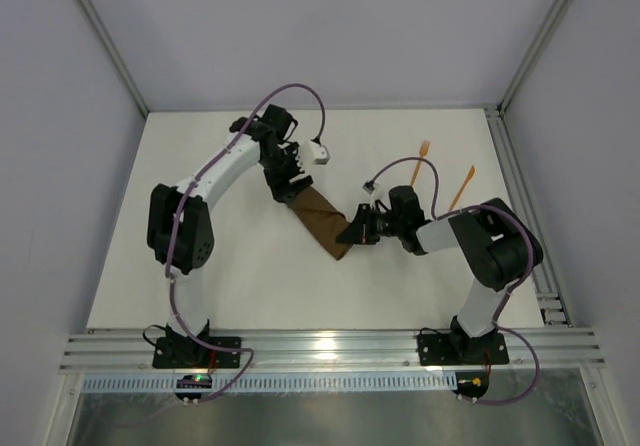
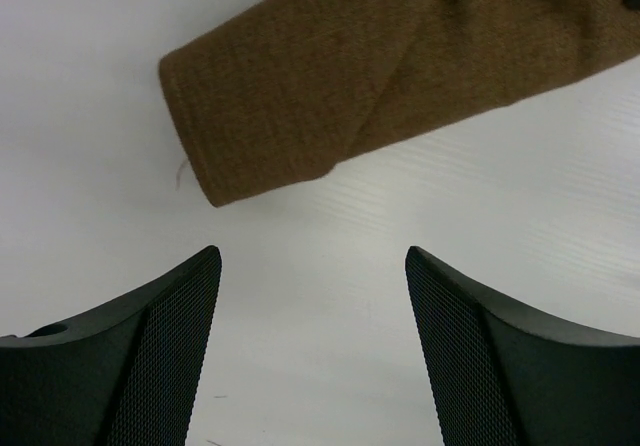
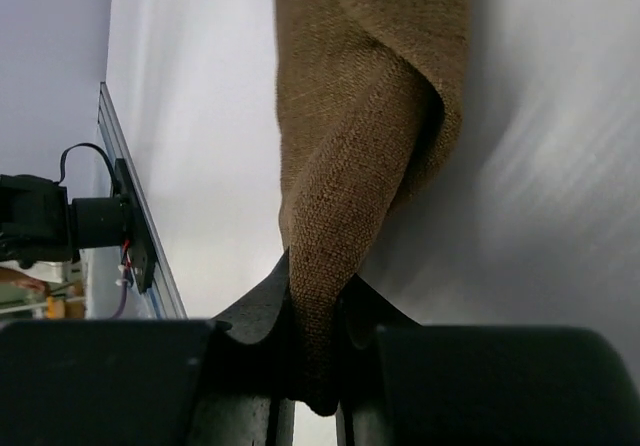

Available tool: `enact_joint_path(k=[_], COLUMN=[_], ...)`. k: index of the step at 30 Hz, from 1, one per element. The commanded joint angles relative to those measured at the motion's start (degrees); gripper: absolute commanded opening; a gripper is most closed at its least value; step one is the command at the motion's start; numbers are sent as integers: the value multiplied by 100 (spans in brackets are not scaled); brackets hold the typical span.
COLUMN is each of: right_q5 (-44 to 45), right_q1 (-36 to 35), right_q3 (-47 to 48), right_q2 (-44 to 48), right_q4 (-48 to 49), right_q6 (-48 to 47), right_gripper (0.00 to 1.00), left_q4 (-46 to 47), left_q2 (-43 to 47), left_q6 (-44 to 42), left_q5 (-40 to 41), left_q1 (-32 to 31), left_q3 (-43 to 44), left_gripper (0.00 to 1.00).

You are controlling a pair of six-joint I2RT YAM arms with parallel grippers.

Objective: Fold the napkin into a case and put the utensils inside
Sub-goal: Turn over the smaller rectangle folded napkin at the center of the board, then pick up the knife from the corner of the board.

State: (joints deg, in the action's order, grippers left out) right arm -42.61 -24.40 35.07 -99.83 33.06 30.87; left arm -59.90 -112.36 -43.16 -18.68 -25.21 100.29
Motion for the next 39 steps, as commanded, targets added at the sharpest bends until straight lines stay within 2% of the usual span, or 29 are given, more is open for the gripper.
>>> enact_joint_path(k=[1, 5, 6, 8, 9, 10, 14, 21, 25, 28, 31, 33, 34, 35, 37, 38, 39], right_q5=[-213, 32, 155, 532, 674, 788, 1360, 2589, 4080, 4918, 6172, 6405, 6536, 6920, 7021, 6664, 6678], right_q1=[76, 172, 216, 217, 217, 208, 208, 208, 217, 217, 217, 208, 208, 217, 252, 295, 365], right_q3=[-44, -53, -27, 70, 201, 237, 535, 799, 1054, 1090, 801, 634, 563, 501, 483, 736, 1025], right_q2=[-317, -344, -300, -81, 7, 208, 788, 1852, 2405, 3108, 3829, 4171, 4243, 4305, 4280, 4175, 3982], right_q4=[290, 70, -218, -728, -1253, -1467, -2643, -3735, -4307, -4247, -3380, -2764, -2491, -2288, -2103, -2345, -2739], right_q6=[788, 815, 780, 396, 271, 148, -379, -1056, -1443, -1680, -2232, -2497, -2490, -2072, -2006, -2163, -2156], right_gripper=[3, 9, 22, 38, 51, 99, 99, 99, 99, 100, 99, 99, 99, 99, 99, 99, 99], left_q4=[329, 567, 619, 821, 909, 979, 1129, 1577, 1648, 1788, 1990, 2035, 2061, 2070, 2105, 2140, 2149], left_q2=[-390, -840, -910, -1034, -1051, -1086, -1236, -1034, -1051, -999, -850, -753, -622, -551, -402, -271, -226], left_q6=[606, 1220, 1309, 1484, 1538, 1591, 1942, 2232, 2452, 2540, 2672, 2777, 2812, 2891, 2970, 2997, 3084], left_q5=[381, 865, 909, 1102, 1138, 1260, 1157, 418, 189, 127, 163, 197, 215, 233, 250, 233, 207], left_q1=[69, 78, 78, 87, 87, 113, 297, 535, 544, 535, 544, 544, 544, 544, 544, 544, 544], left_q3=[447, 816, 886, 896, 896, 896, 878, 237, 35, -185, -422, -571, -633, -694, -923, -993, -1072], left_gripper=[76, 76, 75, 75, 75, 75, 72, 71, 63, 61, 55, 53, 52, 52, 51, 50, 50])
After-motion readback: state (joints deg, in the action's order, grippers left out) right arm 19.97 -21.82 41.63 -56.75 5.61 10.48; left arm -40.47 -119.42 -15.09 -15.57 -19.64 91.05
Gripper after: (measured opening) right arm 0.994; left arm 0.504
